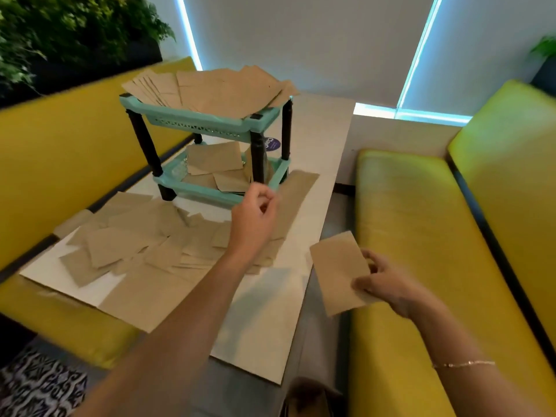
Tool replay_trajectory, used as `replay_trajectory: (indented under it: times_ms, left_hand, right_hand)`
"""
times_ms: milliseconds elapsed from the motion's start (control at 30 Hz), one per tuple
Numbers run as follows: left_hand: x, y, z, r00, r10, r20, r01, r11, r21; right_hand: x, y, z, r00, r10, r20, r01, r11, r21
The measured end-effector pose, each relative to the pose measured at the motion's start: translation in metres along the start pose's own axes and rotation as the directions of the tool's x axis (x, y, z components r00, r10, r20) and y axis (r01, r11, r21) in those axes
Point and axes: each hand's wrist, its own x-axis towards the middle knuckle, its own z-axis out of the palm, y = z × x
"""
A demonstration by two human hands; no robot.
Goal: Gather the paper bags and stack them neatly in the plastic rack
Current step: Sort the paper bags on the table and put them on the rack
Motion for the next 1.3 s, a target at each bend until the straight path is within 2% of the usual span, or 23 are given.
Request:
replay_trajectory:
  times_ms: [67,167,267,367,400,633,800,933,1000,1067,1167,1233,1300]
  left_hand:
    - [-0.012,0.018,0.014,1.0,-0.009,-0.008,0.007,0.986,-0.165]
    - [-0.034,0.021,0.042,0.996,-0.074,0.054,0.087,0.951,-0.298]
    - [-0.055,0.006,0.066,0.982,-0.133,0.136,0.164,0.954,-0.251]
    - [-0.069,-0.011,0.081,0.959,-0.195,0.204,0.228,0.962,-0.15]
    - [-0.072,-0.017,0.085,0.951,-0.21,0.228,0.243,0.962,-0.123]
    - [-0.085,-0.039,0.097,0.919,-0.265,0.291,0.288,0.957,-0.039]
    - [-0.085,-0.045,0.096,0.913,-0.274,0.3,0.298,0.954,-0.034]
    - [-0.084,-0.048,0.095,0.906,-0.278,0.319,0.295,0.955,-0.007]
    - [-0.084,-0.048,0.096,0.9,-0.281,0.332,0.295,0.955,0.008]
    - [-0.085,-0.049,0.099,0.895,-0.272,0.353,0.269,0.961,0.058]
    - [-0.091,-0.052,0.105,0.886,-0.228,0.403,0.164,0.968,0.188]
    - [-0.096,-0.056,0.11,0.865,-0.211,0.455,0.1,0.962,0.255]
    - [-0.103,-0.06,0.115,0.823,-0.226,0.521,0.068,0.95,0.303]
  right_hand:
    - [-0.001,0.006,-0.014,1.0,0.003,0.021,-0.001,0.995,-0.097]
    - [-0.002,0.033,-0.022,0.988,0.146,0.057,-0.121,0.942,-0.313]
    - [0.003,0.073,-0.013,0.963,0.264,0.05,-0.189,0.799,-0.57]
    - [0.012,0.116,0.011,0.953,0.299,0.044,-0.159,0.62,-0.768]
    - [0.016,0.132,0.02,0.954,0.297,0.046,-0.147,0.596,-0.789]
    - [0.029,0.212,0.084,0.948,0.316,0.043,-0.178,0.636,-0.751]
    - [0.041,0.231,0.109,0.941,0.336,0.035,-0.194,0.623,-0.758]
    - [0.05,0.233,0.113,0.936,0.347,0.065,-0.211,0.698,-0.684]
    - [0.055,0.221,0.105,0.95,0.31,0.031,-0.235,0.78,-0.58]
    - [0.06,0.2,0.088,0.976,0.205,-0.071,-0.216,0.882,-0.419]
    - [0.058,0.153,0.049,0.945,-0.02,-0.325,-0.048,0.978,-0.201]
    - [0.05,0.128,0.027,0.888,-0.201,-0.413,0.086,0.956,-0.281]
    - [0.042,0.11,0.012,0.881,-0.337,-0.332,0.157,0.871,-0.465]
